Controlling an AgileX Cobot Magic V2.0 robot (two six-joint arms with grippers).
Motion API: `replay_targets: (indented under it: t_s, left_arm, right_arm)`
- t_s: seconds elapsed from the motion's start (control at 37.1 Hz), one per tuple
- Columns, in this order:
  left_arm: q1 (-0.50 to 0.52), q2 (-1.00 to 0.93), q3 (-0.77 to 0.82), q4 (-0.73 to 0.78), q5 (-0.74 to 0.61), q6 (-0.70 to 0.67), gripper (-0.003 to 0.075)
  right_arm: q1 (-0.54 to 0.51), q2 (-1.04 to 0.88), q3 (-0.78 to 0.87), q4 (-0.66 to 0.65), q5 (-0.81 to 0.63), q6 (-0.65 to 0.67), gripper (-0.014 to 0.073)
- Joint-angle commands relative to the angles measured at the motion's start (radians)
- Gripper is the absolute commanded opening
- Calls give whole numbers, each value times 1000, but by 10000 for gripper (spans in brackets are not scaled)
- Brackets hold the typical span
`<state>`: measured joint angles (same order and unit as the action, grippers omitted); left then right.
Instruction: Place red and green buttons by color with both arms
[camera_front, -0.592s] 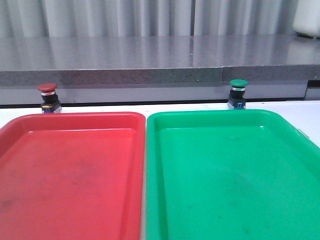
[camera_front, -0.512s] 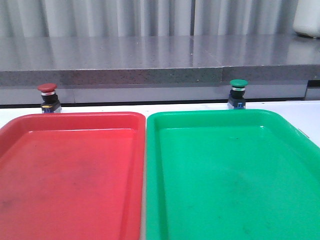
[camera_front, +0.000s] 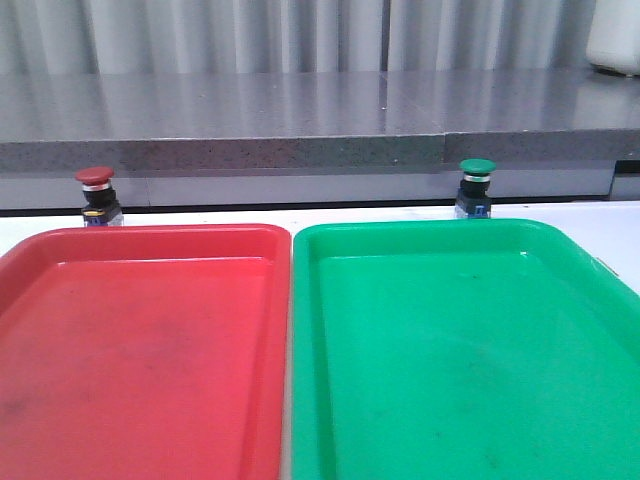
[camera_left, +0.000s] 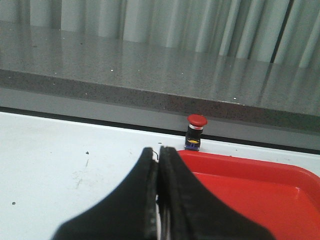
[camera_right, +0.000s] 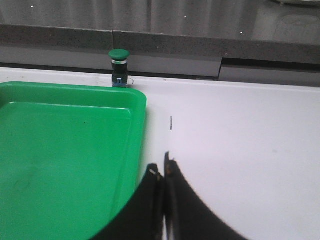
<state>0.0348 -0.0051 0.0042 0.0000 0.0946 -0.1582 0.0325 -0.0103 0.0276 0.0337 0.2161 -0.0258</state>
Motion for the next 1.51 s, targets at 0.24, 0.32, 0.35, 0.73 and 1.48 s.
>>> replay_targets:
  t_s: [0.24, 0.32, 0.35, 0.73, 1.48]
  left_arm:
    - [1, -15, 23, -7, -81, -3, -20]
    - [1, -15, 23, -7, -81, -3, -20]
    - [1, -15, 23, -7, -81, -3, -20]
    - [1, -15, -1, -7, -362, -3, -20]
    - [1, 487, -438, 68, -95, -5, -17]
  right_arm:
    - [-4, -16, -6, -7, -85, -4, -109]
    - [-4, -16, -6, -7, -85, -4, -109]
    - [-4, -16, -6, -7, -85, -4, -109]
    - [-2, -16, -42, 16, -208, -3, -109]
    - [-2, 486, -537, 33, -1, -3, -94]
